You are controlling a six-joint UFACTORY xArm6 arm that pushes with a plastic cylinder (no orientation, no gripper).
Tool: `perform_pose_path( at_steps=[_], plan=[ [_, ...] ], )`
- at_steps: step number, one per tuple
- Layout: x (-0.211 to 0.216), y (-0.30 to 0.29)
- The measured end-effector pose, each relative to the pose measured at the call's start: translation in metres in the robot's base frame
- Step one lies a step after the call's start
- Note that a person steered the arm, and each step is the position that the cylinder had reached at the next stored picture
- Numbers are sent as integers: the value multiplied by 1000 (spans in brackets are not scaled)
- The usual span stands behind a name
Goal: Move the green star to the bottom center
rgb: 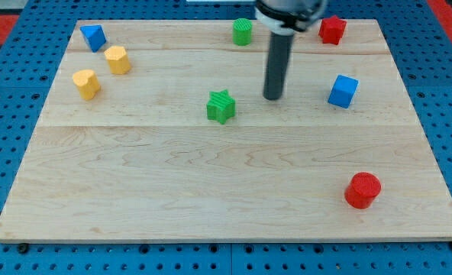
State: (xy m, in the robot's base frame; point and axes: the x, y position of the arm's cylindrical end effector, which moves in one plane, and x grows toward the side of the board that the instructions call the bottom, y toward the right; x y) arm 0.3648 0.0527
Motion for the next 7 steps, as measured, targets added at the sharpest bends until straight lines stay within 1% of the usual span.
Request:
perform_pose_path(
  at_steps=[1,4,5,7],
  plan=[
    [-16,-43],
    [43,-71],
    [55,-91],
    [112,-91]
  ],
)
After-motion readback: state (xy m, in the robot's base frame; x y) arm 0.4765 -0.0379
